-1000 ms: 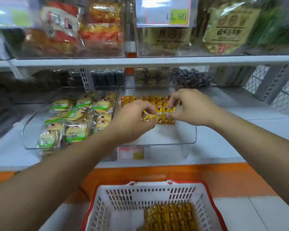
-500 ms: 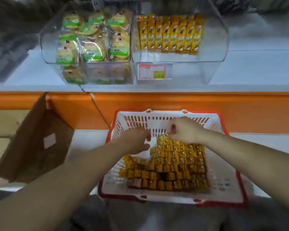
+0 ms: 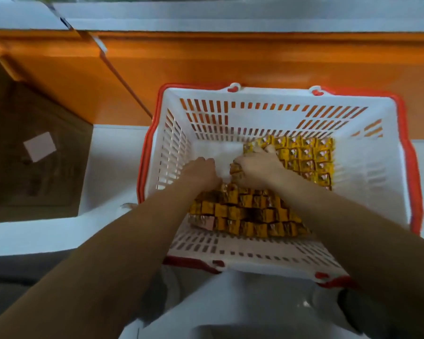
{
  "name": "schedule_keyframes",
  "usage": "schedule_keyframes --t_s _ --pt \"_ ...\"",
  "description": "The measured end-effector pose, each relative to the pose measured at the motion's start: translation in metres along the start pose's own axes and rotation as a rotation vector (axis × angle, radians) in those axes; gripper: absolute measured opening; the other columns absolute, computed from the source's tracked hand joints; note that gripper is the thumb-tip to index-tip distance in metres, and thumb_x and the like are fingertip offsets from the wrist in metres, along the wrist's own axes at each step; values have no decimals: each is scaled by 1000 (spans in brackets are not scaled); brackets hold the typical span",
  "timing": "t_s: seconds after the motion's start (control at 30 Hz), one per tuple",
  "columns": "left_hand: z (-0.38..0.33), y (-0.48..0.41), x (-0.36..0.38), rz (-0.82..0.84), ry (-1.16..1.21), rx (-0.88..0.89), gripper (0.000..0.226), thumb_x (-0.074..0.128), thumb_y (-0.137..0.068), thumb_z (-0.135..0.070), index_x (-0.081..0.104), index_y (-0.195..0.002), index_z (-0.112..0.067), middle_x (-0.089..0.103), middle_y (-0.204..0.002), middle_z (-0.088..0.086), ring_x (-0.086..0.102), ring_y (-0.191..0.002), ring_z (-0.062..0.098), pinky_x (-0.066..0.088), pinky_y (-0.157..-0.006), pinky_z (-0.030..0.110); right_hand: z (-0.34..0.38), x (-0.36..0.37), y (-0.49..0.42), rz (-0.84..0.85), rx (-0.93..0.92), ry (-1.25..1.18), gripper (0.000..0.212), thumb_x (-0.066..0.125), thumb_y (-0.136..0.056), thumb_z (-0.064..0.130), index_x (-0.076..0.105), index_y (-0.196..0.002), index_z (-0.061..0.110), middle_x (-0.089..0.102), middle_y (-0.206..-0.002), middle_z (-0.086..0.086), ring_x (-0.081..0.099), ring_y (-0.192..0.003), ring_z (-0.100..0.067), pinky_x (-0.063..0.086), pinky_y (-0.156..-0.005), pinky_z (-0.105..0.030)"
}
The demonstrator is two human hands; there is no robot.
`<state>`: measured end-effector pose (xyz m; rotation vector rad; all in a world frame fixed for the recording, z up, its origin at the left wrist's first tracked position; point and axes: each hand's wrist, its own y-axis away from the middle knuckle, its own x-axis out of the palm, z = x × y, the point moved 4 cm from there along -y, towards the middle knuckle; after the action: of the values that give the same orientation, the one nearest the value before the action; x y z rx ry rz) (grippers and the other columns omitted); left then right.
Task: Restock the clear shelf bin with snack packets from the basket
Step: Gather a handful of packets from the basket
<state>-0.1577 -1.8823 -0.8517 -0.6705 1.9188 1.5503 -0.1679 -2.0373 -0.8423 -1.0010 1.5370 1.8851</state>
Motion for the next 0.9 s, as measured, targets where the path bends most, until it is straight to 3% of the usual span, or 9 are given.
schedule_keyframes --t_s 0.1,0.23,0.33,0.47,0.6,0.7,0.77,0.83,0.9 --pt "-3 -4 2 12 110 -8 53 68 -91 -45 58 -135 -17 59 -133 10 58 -119 30 49 -91 38 1 -8 -6 52 -26 55 34 63 -82 57 58 -97 27 60 -107 -3 48 -114 -30 29 -96 -52" --pt "13 1 0 -140 596 -94 34 73 -91 -23 70 -124 -15 68 -126 7 61 -103 16 54 -87 31 1 -22 -5 87 -65 136 51 71 -73 69 52 -71 22 54 -84 1 56 -88 -24 44 -78 -40" --pt "14 6 1 -176 888 -144 29 62 -93 -4 74 -117 -15 71 -122 9 66 -108 23 57 -93 36 6 -22 -2 82 -110 79 57 75 -71 65 59 -101 18 57 -96 -4 59 -85 -25 53 -63 -35" --pt "11 16 9 -76 1076 -157 30 58 -93 2 73 -112 -14 68 -125 15 63 -111 27 55 -97 43 6 -19 3 80 -106 2 67 78 -74 56 52 -124 19 60 -106 -5 59 -88 -26 55 -67 -37" --pt "8 23 11 -13 1033 -73 35 58 -90 3 71 -114 -17 61 -127 5 60 -115 24 52 -82 28 2 -20 7 104 -106 -87 71 80 -76 48 48 -132 19 61 -116 -6 59 -97 -27 55 -77 -39" --pt "1 24 16 121 779 40 37 70 -90 -7 64 -124 -18 57 -122 4 61 -92 12 47 -61 14 -8 -19 14 16 -97 -146 64 79 -77 43 50 -131 24 62 -118 -4 60 -100 -27 53 -74 -37" --pt "6 21 18 141 660 50 54 74 -89 -11 54 -139 -20 54 -126 5 58 -84 14 44 -55 18 -16 -19 17 -43 -77 -260 63 81 -75 41 53 -129 25 62 -121 -2 60 -105 -25 53 -78 -38" --pt "12 18 17 100 614 51 67 73 -88 -7 47 -148 -23 52 -135 8 61 -93 23 49 -63 22 -24 -20 19 -81 -65 -393 65 82 -75 40 53 -131 23 61 -127 -2 60 -109 -24 53 -86 -39" --pt "17 18 17 34 556 43 69 76 -89 -14 45 -150 -22 53 -145 11 59 -117 28 51 -88 32 -29 -21 21 -98 -63 -481 67 82 -77 39 52 -134 23 60 -132 -2 61 -111 -23 52 -90 -39"
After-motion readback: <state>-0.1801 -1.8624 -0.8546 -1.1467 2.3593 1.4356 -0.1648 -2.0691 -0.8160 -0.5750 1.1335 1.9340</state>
